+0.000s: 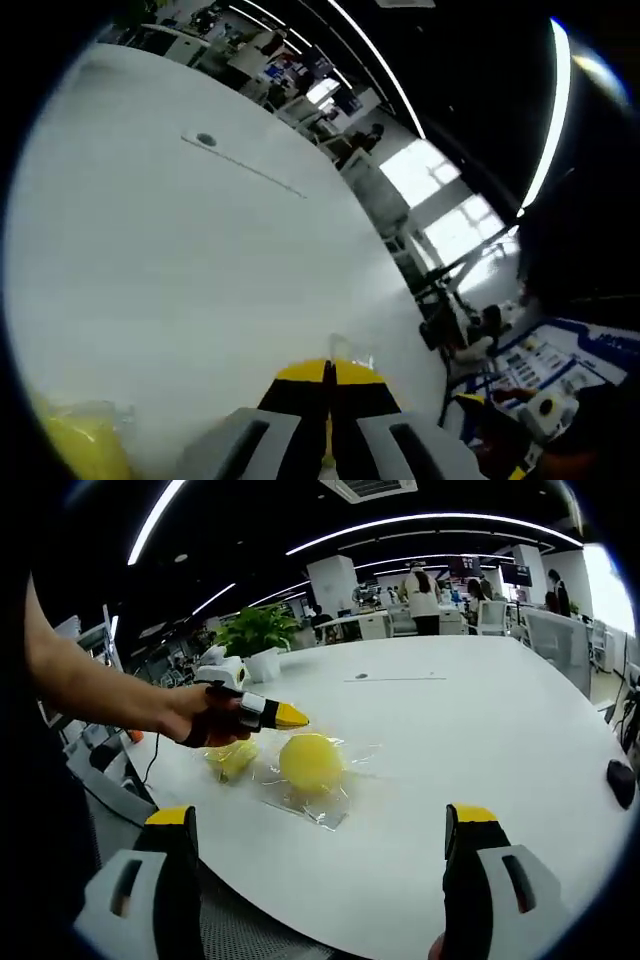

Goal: Compare the silicone blocks by pressing each to a similar depth, holding the contact briefly, and releasing to observe deformation and rebound differences across the visible hardness samples.

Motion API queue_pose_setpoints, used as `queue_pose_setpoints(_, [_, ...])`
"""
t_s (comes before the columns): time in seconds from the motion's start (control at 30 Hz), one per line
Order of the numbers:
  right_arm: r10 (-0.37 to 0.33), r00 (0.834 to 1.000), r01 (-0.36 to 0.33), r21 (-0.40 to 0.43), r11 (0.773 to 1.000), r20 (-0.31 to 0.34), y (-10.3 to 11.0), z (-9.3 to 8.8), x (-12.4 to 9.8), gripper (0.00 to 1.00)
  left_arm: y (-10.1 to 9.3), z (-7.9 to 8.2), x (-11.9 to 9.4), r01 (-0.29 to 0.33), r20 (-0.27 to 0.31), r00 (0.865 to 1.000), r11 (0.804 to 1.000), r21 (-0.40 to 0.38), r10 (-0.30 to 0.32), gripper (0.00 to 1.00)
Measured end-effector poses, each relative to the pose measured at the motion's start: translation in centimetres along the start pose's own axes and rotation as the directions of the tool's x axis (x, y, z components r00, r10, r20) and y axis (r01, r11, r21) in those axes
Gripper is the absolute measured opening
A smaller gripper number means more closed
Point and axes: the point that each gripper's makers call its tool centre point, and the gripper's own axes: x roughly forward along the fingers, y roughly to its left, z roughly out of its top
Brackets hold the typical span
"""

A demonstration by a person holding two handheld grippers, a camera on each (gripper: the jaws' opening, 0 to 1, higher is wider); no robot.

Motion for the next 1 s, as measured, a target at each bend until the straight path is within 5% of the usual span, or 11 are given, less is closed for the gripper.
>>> queue_pose_setpoints(0.67, [0.05, 0.997, -0.049, -0.022, 0.999, 0.058, 0.8, 3.1, 0.9, 0.96, -3.7, 4.2, -4.5, 0.003, 0.087, 0.996, 0.971, 0.237, -0.024, 0.0])
queue_pose_setpoints(1.0, [0.06, 0.994, -0.055, -0.058, 0.997, 0.087, 0.6, 5.4, 1.2, 0.96, -7.6, 7.4, -8.0, 0.031, 0.143, 0.985, 0.917, 0.399, -0.095, 0.0])
